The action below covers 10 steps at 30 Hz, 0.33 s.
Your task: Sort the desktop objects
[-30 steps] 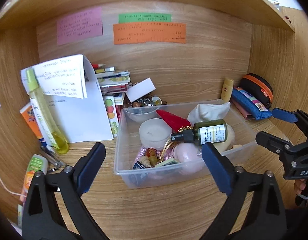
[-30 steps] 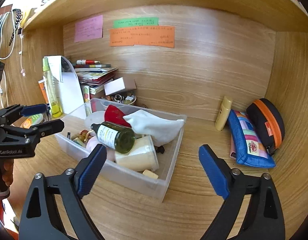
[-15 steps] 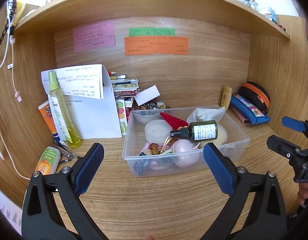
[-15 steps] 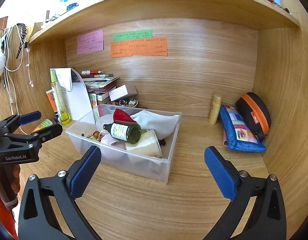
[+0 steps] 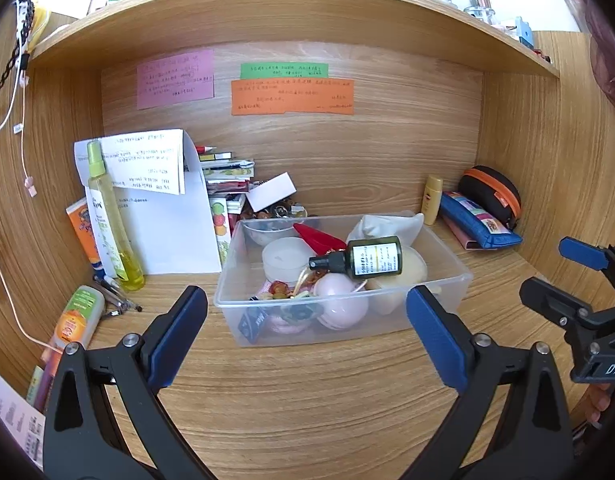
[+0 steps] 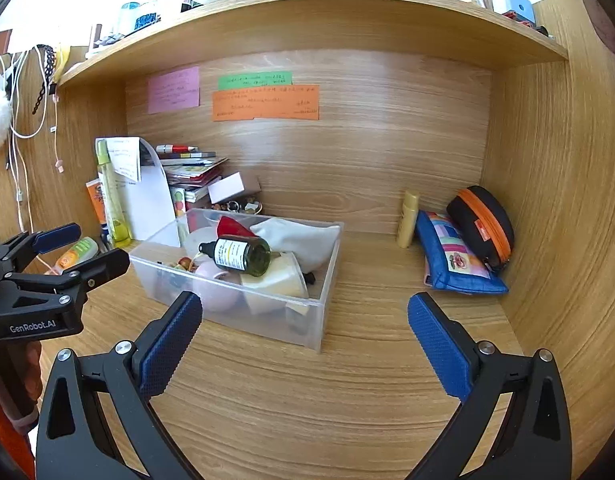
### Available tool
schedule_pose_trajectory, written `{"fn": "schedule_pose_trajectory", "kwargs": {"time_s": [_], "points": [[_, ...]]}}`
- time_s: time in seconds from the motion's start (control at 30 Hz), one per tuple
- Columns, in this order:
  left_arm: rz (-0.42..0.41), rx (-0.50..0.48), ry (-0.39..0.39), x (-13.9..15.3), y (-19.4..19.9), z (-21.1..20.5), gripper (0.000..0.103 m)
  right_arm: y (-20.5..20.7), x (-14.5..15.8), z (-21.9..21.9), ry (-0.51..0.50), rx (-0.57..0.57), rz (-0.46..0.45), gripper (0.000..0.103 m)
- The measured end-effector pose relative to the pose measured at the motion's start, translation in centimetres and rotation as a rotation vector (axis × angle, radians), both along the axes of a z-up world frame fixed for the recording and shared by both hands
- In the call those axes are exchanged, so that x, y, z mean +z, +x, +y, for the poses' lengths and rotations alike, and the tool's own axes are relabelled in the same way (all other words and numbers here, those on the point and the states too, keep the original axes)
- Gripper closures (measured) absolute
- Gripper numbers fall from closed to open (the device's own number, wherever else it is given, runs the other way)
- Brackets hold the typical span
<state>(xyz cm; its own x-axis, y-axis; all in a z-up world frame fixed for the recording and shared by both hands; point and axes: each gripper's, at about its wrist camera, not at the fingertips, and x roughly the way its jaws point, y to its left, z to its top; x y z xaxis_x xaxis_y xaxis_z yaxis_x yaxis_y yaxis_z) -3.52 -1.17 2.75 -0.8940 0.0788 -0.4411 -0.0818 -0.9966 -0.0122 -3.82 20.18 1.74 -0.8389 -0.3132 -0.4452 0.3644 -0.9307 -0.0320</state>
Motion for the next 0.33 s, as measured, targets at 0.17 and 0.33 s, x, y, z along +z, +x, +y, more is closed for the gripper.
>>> {"fn": "schedule_pose_trajectory", "kwargs": {"time_s": [0.17, 0.33], "points": [[0.002, -0.02, 0.023, -0.06, 0.17, -0.05, 0.002, 0.34, -0.11, 0.1, 0.009, 0.002, 0.005, 0.0], [0.011, -0.027, 0.033, 0.19, 0.43, 0.12, 0.002, 0.14, -0.13, 0.19, 0.005, 0.005, 0.0, 0.0]]}}
